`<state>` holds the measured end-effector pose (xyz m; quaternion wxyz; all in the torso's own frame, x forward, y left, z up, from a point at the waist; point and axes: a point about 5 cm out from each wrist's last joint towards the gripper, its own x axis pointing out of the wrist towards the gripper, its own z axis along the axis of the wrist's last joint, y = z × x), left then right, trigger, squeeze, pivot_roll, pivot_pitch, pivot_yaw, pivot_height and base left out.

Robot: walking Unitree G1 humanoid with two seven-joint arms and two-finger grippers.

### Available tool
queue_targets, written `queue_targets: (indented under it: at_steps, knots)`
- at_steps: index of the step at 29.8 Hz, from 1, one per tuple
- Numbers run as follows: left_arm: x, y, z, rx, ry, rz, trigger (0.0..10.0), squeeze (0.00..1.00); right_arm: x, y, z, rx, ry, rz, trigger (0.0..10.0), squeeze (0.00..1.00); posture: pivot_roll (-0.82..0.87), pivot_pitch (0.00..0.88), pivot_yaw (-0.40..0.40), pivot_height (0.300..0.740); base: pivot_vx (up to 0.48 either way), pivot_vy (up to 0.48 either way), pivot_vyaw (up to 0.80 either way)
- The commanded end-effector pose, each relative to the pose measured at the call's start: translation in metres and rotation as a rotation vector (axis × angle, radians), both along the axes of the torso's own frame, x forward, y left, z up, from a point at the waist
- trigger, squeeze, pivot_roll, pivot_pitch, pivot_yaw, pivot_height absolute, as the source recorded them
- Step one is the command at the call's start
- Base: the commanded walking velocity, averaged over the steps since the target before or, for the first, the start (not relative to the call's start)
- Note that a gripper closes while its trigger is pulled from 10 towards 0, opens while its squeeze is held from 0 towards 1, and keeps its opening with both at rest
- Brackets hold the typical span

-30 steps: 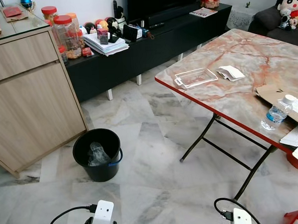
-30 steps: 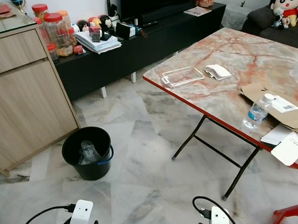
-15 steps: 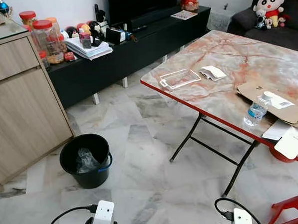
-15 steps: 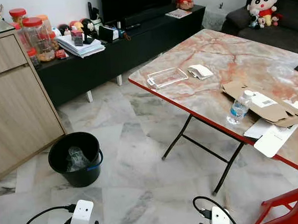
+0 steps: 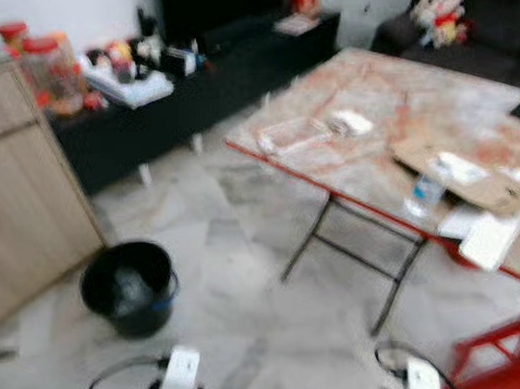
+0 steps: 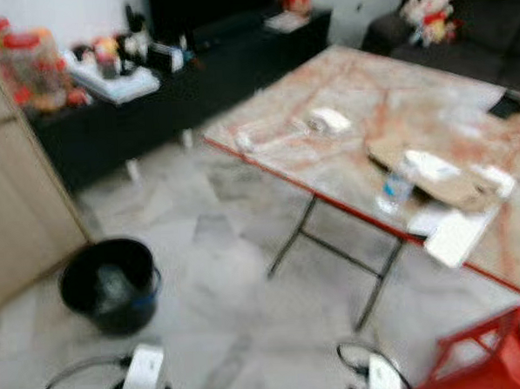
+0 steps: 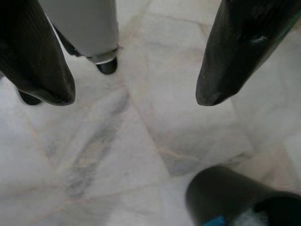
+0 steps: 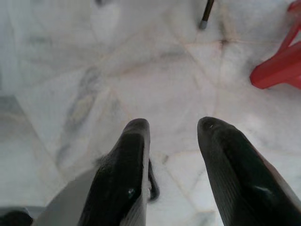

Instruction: Picking trash to rubbish bin

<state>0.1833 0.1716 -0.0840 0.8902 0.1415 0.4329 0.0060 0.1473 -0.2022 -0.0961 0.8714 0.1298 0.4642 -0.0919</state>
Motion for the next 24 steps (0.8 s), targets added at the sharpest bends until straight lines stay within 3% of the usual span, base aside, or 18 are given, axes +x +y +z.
queue_targets:
  at_steps: [1, 24]
  knots:
    - [0.0037, -0.0056, 0.0012, -0.004, -0.003, -0.018, 10.0, 0.00, -0.0024, -0.0077, 0.0003, -0.021, 0.007, -0.008, 10.0, 0.00, -0.06, 0.014, -0.053, 0.740, 0.000, 0.000, -0.78]
    - [0.0043, -0.0064, 0.0014, 0.000, -0.003, -0.040, 10.0, 0.00, -0.0043, -0.0072, -0.0004, -0.021, 0.010, -0.007, 10.0, 0.00, -0.07, 0.000, -0.043, 0.740, 0.000, 0.000, -0.78]
